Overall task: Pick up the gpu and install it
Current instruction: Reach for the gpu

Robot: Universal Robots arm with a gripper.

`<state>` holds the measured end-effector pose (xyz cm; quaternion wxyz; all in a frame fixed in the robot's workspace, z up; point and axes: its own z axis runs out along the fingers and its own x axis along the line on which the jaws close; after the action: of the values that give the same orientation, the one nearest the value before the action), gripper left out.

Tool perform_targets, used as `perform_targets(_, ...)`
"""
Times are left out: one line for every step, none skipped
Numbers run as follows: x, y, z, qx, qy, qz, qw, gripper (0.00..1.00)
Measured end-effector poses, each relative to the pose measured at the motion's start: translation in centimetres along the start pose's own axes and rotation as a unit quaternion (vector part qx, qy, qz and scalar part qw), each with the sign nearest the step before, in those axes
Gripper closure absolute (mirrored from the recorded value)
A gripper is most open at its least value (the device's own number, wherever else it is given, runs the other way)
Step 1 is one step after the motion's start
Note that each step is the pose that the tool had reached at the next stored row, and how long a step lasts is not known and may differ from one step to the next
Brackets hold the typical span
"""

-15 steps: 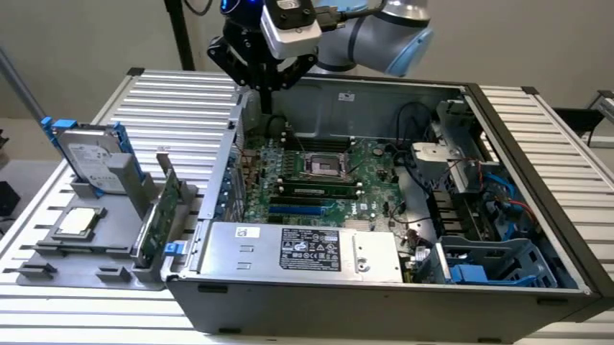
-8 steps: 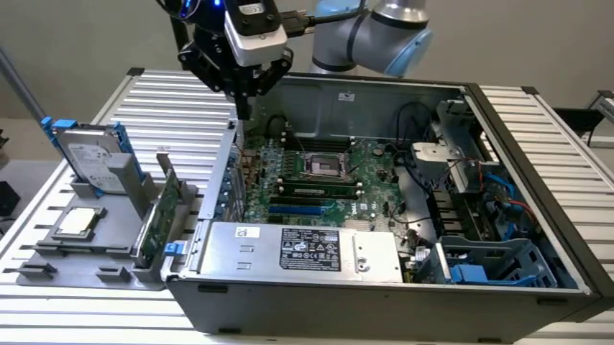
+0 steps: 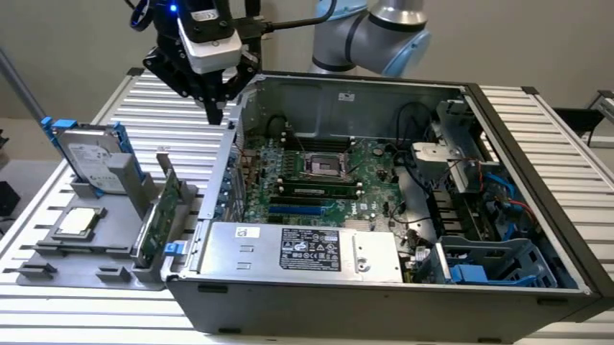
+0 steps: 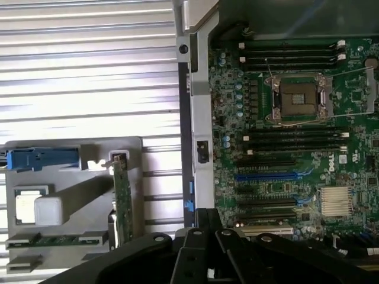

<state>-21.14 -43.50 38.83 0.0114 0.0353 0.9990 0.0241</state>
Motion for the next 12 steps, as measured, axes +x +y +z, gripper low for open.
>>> perform_targets(0.4, -0.14, 0.05, 0.0, 0.0, 0.0, 1.0, 0.89)
perform_targets(0.9, -0.26, 0.1, 0.0, 0.0, 0.0, 1.0, 0.89)
perform_targets(1.3, -0.38, 0.15, 0.0, 0.0, 0.0, 1.0, 0.89)
perform_targets(1.7, -0.5, 0.21, 0.0, 0.0, 0.0, 1.0, 0.89)
perform_targets(2.2, -0.62, 0.28, 0.0, 0.0, 0.0, 1.0, 0.89)
perform_targets(2.6, -0.74, 0.35, 0.0, 0.0, 0.0, 1.0, 0.89)
perform_targets(3.0, -0.86, 0.41, 0.0, 0.0, 0.0, 1.0, 0.89)
perform_targets(3.5, -0.97, 0.48, 0.0, 0.0, 0.0, 1.0, 0.89)
perform_targets(3.9, -1.09, 0.55, 0.0, 0.0, 0.0, 1.0, 0.89)
perform_targets(4.4, -1.21, 0.61, 0.0, 0.0, 0.0, 1.0, 0.89)
perform_targets(4.8, -1.35, 0.67, 0.0, 0.0, 0.0, 1.0, 0.89)
perform_targets(5.2, -1.49, 0.72, 0.0, 0.0, 0.0, 1.0, 0.89)
